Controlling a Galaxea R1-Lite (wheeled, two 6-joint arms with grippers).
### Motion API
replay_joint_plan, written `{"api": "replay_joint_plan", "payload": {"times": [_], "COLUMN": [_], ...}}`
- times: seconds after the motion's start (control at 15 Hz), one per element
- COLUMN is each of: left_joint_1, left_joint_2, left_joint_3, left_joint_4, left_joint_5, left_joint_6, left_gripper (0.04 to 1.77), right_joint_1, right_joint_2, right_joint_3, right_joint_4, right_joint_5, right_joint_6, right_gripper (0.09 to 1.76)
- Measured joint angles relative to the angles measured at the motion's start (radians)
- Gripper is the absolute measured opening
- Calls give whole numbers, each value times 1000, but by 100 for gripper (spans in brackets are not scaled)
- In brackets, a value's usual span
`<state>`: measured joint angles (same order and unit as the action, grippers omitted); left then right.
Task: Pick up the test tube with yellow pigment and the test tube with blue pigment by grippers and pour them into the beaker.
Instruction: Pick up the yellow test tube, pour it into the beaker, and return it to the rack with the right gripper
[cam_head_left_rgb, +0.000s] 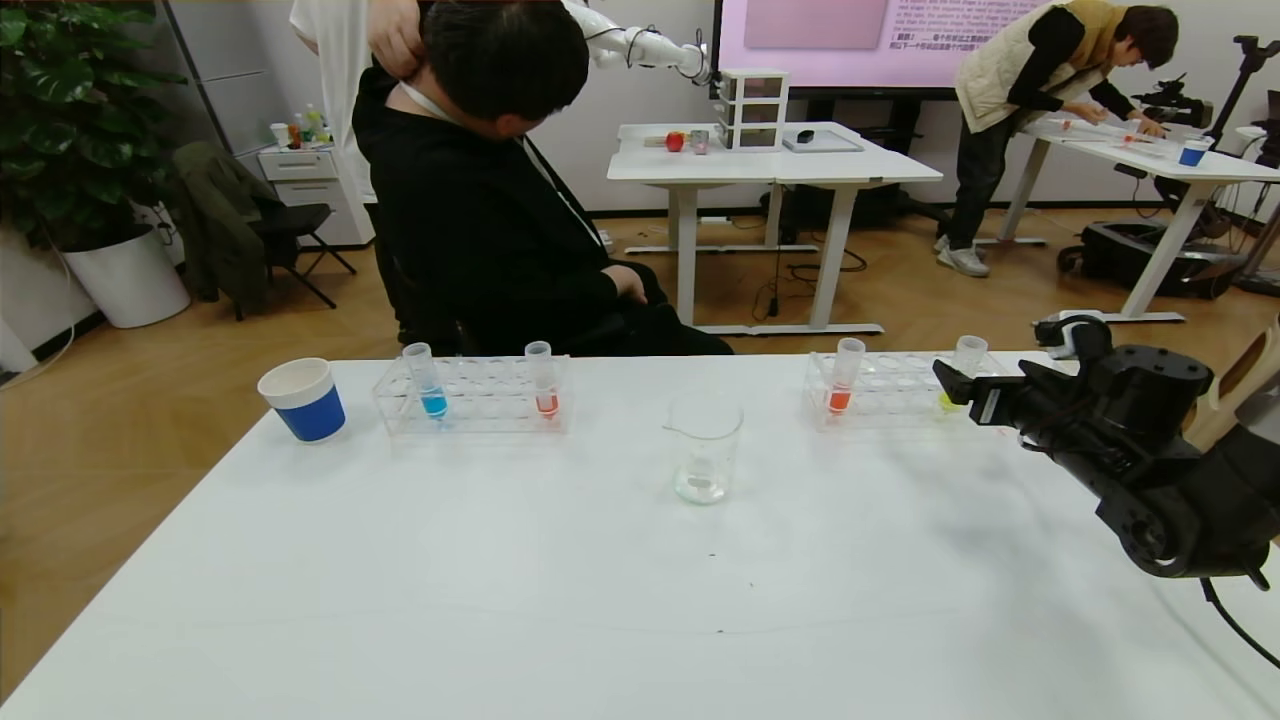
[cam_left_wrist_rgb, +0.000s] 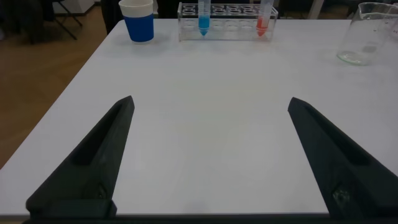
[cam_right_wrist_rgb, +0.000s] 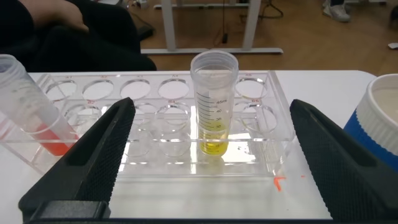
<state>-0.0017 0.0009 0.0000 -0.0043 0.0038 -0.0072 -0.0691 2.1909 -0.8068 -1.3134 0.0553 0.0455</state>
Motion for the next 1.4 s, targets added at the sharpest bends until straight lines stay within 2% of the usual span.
{"api": "replay_joint_plan", "payload": {"times": [0.73, 0.8, 0.87, 0.93, 1.0, 1.07, 1.2, 1.27, 1.4], "left_joint_1": [0, 0, 0, 0, 0, 0, 0, -1, 0], "left_joint_2": [0, 0, 0, 0, 0, 0, 0, 0, 0], "left_joint_3": [0, 0, 0, 0, 0, 0, 0, 0, 0], "left_joint_4": [0, 0, 0, 0, 0, 1, 0, 0, 0], "left_joint_5": [0, 0, 0, 0, 0, 1, 0, 0, 0], "left_joint_6": [0, 0, 0, 0, 0, 0, 0, 0, 0], "left_gripper": [172, 172, 172, 172, 172, 172, 172, 172, 172], "right_joint_1": [10, 11, 12, 12, 12, 13, 18, 16, 17], "right_joint_2": [180, 187, 193, 197, 199, 198, 190, 184, 167], "right_joint_3": [-275, -281, -283, -284, -282, -278, -269, -266, -258], "right_joint_4": [8, 7, 7, 3, 1, -2, 1, 3, 4], "right_joint_5": [23, 23, 23, 23, 20, 19, 18, 18, 20], "right_joint_6": [-3, -3, -3, -3, -3, -5, -5, -5, -6], "right_gripper": [174, 167, 144, 107, 62, 41, 64, 53, 52]}}
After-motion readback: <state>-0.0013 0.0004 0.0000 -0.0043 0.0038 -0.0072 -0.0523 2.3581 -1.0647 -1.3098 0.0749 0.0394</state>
